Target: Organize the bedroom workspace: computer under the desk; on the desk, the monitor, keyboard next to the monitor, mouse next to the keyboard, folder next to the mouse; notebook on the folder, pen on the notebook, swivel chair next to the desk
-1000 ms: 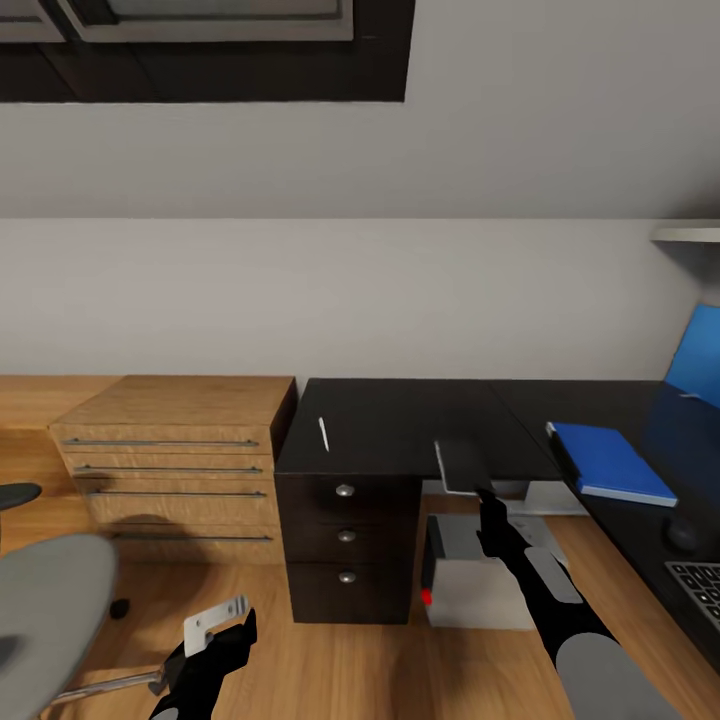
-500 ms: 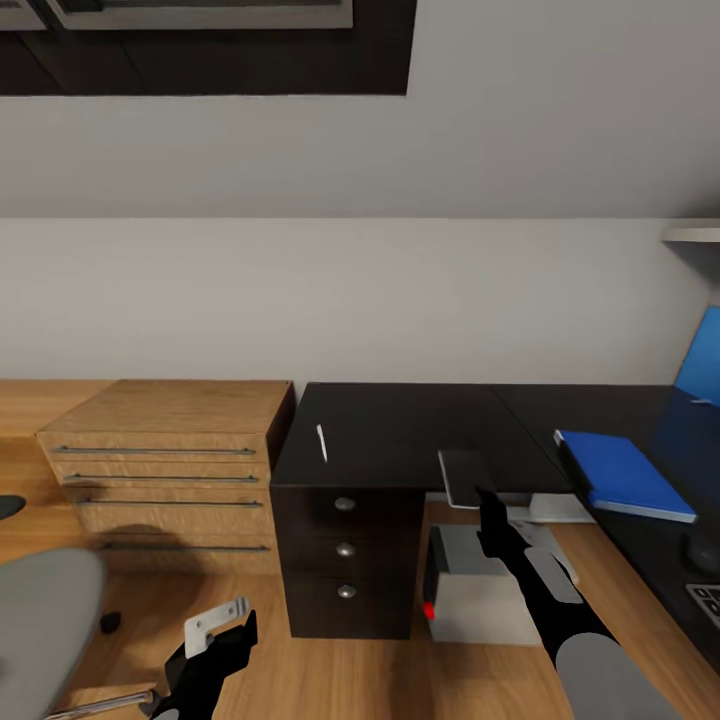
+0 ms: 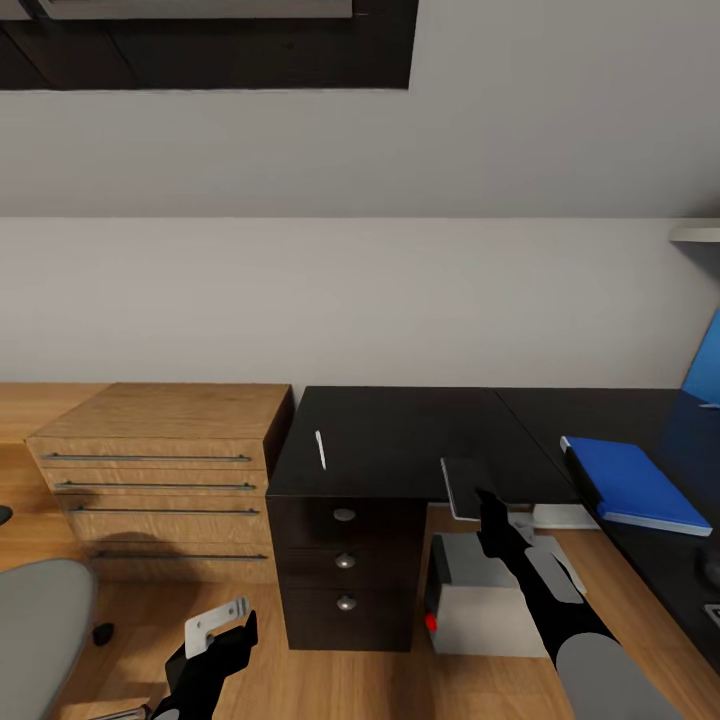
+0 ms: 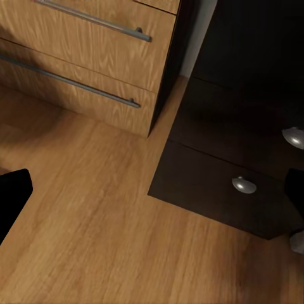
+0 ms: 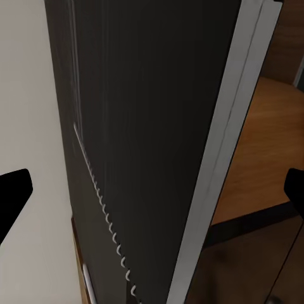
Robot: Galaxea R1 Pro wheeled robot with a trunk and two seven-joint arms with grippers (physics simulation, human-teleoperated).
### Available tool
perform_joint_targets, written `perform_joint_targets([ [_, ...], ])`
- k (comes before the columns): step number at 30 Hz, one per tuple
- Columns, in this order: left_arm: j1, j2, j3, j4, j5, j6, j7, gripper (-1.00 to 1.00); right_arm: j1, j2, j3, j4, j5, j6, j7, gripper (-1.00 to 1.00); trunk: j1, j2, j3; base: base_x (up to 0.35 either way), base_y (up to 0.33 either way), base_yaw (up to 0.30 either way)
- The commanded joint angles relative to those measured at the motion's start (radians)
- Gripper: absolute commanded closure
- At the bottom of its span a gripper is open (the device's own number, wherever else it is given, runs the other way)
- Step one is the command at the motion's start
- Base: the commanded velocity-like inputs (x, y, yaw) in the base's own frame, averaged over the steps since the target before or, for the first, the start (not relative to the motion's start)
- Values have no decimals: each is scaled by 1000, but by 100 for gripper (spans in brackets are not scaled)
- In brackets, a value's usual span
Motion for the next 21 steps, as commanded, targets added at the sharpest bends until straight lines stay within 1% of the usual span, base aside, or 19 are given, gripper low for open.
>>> perform_joint_targets([
  [1, 0, 0, 0, -2, 11, 3, 5, -100, 0, 0, -4, -1, -6, 5, -1, -100, 0, 0, -1, 8, 0, 0],
  [5, 0, 0, 0, -2, 11, 3, 5, -100, 0, 1, -4, -1, -6, 6, 0, -100, 0, 0, -1, 5, 0, 0],
  [6, 0, 0, 0, -2, 11, 3, 5, -100, 0, 1, -4, -1, -6, 6, 0, 100, 0, 0, -1, 2, 0, 0],
  [21, 0, 0, 0, -2, 11, 3, 5, -100, 0, 1, -4, -7, -6, 5, 4, 100, 0, 0, -1, 0, 0, 0],
])
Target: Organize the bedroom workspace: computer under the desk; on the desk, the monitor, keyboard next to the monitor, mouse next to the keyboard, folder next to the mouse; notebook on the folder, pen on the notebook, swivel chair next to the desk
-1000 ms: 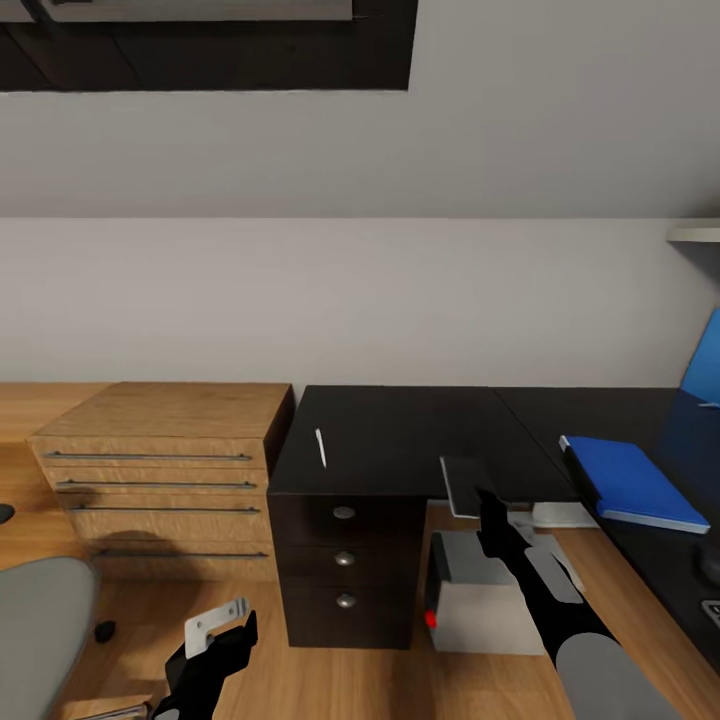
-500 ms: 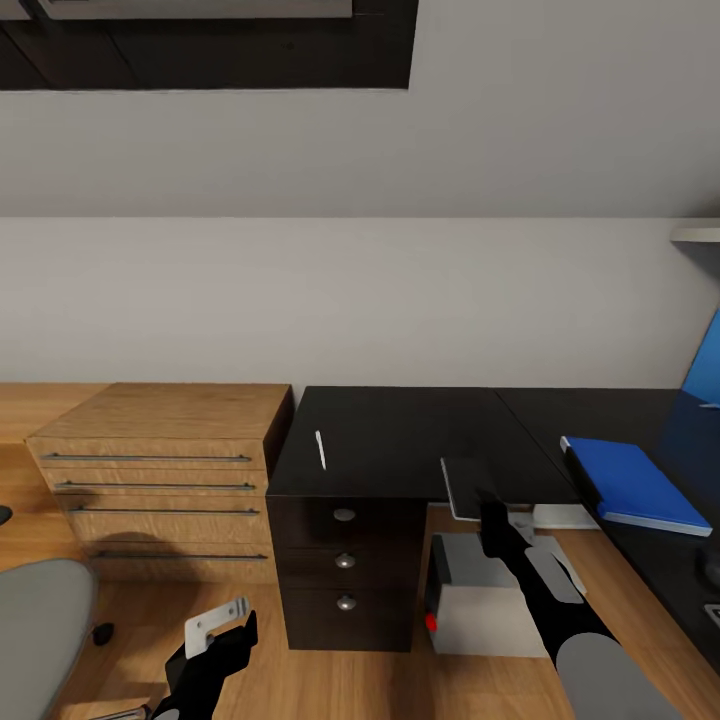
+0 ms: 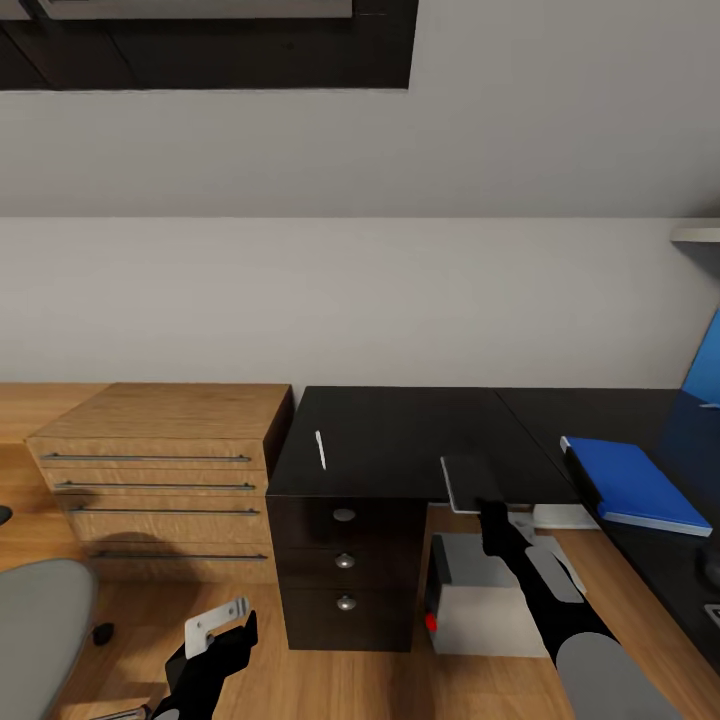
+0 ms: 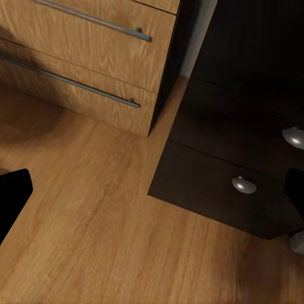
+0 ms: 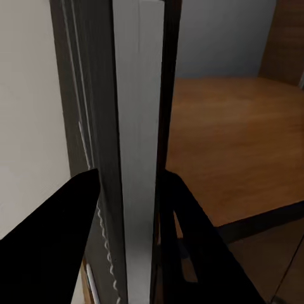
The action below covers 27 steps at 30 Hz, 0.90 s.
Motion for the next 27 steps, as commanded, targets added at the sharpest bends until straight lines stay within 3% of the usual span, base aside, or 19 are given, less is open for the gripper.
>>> perform_joint_targets([
  [1, 0, 0, 0, -2, 11, 3, 5, -100, 0, 0, -4, -1, -6, 5, 0, 100, 0, 0, -1, 0, 0, 0],
  [10, 0, 0, 0, -1, 11, 3, 5, -100, 2, 2, -6, -139, -7, 6, -3, 100, -35, 63, 27, 0, 0, 0],
  [25, 0, 0, 0, -1, 11, 3, 5, -100, 4, -4, -13, -200, -11, 19, -7, 100, -92, 168, 74, 0, 0, 0],
  [27, 0, 0, 0, -1, 11, 3, 5, -100, 4, -21, -15, -207, -12, 21, -7, 100, -100, 182, 81, 0, 0, 0],
])
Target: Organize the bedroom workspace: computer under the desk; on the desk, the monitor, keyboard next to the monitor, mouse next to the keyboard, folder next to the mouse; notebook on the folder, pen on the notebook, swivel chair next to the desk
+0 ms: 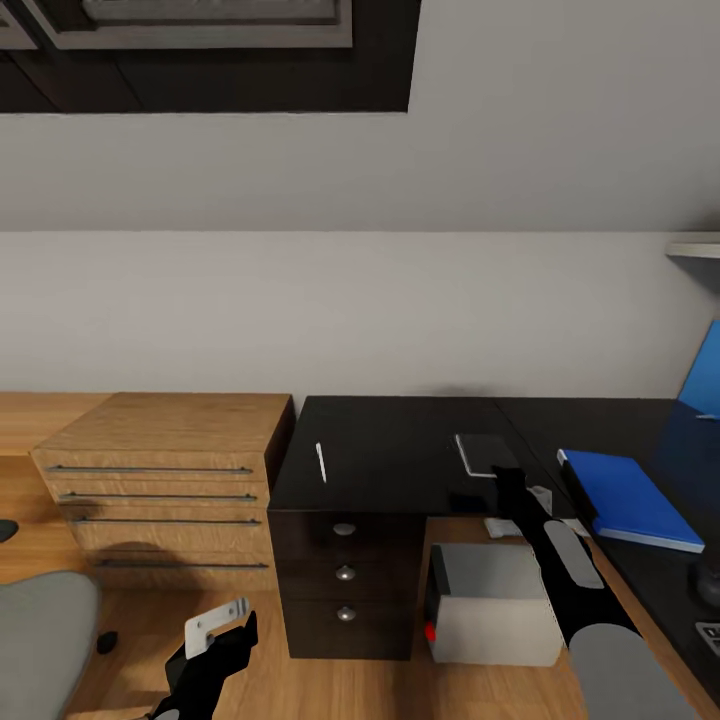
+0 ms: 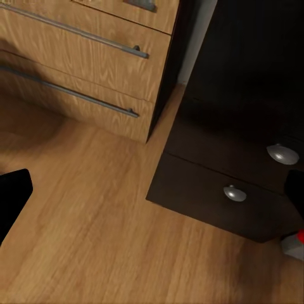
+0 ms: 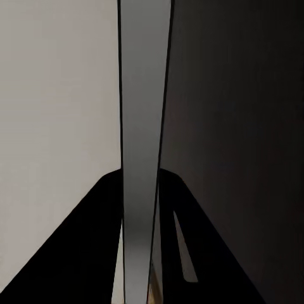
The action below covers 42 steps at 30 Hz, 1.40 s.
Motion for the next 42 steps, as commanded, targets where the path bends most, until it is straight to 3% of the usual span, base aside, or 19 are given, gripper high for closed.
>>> perform_joint_targets([
  [1, 0, 0, 0, -1, 11, 4, 5, -100, 0, -12, -3, -4, -10, 6, 1, 100, 0, 0, -1, 0, 0, -26],
  [6, 0, 0, -1, 5, 10, 4, 5, -100, 0, -36, -8, -8, -29, 8, -1, 100, 0, 0, -4, 0, 0, -97],
  [10, 0, 0, -1, 11, 10, 5, 5, -100, 0, -75, -17, -10, -89, 18, -3, 100, 0, 0, -8, 0, 0, -173],
  [16, 0, 0, -1, 14, 9, 5, 5, -100, 0, -95, -23, -11, -103, 22, -4, 100, 0, 0, -15, 0, -45, -192],
  [26, 0, 0, -1, 17, 8, 3, 5, -100, 0, -102, -24, -26, -104, 22, -4, 100, 0, 0, -25, 0, -160, -168],
  [42, 0, 0, -3, 19, 7, 3, 4, -100, 0, -118, -24, -44, -104, 60, -1, 100, 0, 0, -27, 0, -161, -15],
])
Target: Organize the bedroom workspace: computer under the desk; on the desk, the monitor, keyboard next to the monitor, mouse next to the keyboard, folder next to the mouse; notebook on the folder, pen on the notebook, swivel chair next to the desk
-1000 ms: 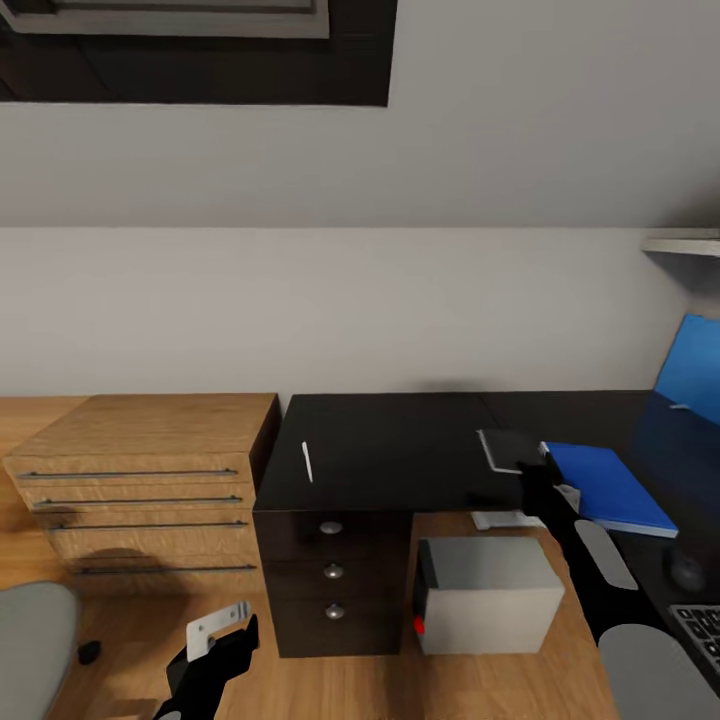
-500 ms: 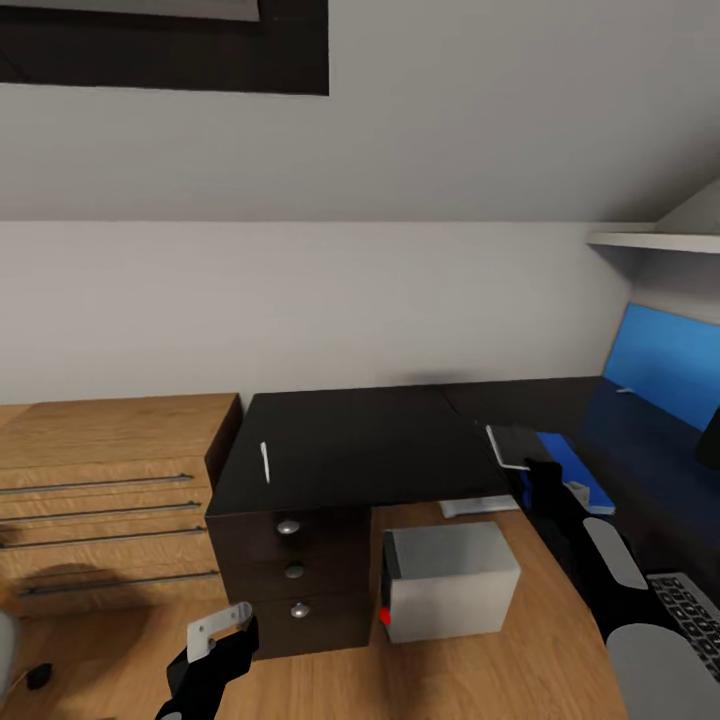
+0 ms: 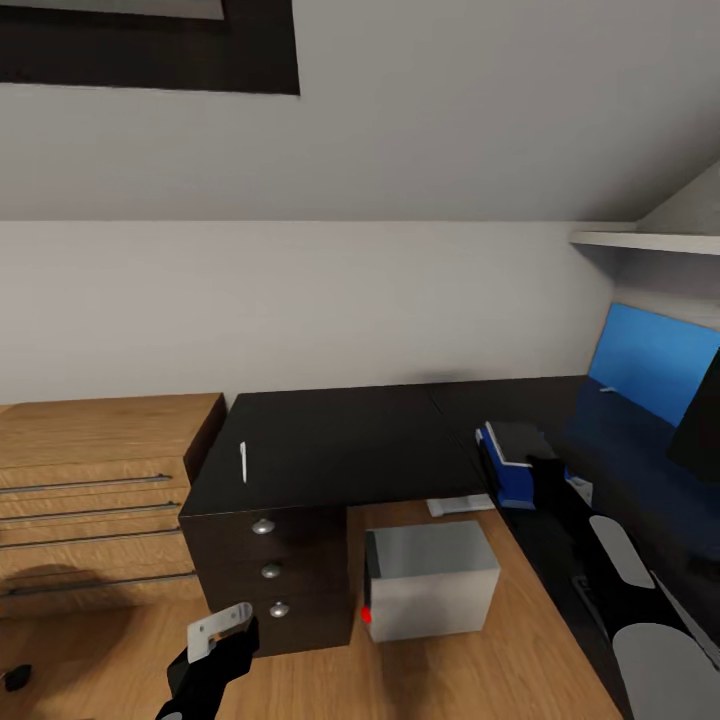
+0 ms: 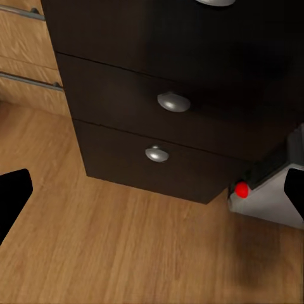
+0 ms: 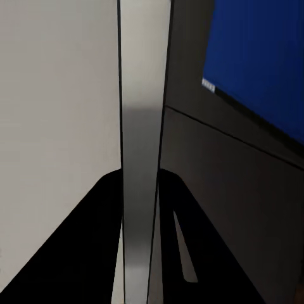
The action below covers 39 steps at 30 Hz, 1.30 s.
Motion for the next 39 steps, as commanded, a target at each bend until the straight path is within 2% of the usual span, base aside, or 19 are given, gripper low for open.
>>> perform_joint_targets([
  [1, 0, -1, 0, -2, 11, 3, 5, -100, -1, 0, -2, -1, -8, 6, 0, 100, 0, -1, -1, 0, -23, 0],
  [22, 0, -1, 0, -2, 12, 5, 4, -100, -1, 13, -2, 6, -6, -3, 0, 100, 0, -1, -1, 3, -60, 0],
  [29, 0, -1, 0, -2, 12, 5, 4, -100, -1, 10, -5, 13, -6, -4, -83, 100, 0, -1, -1, 0, -1, 0],
  [39, 0, -1, 0, -2, 12, 4, 4, -100, -1, 10, -5, 15, -6, -3, -108, 100, 0, -1, -1, 14, 0, 0],
])
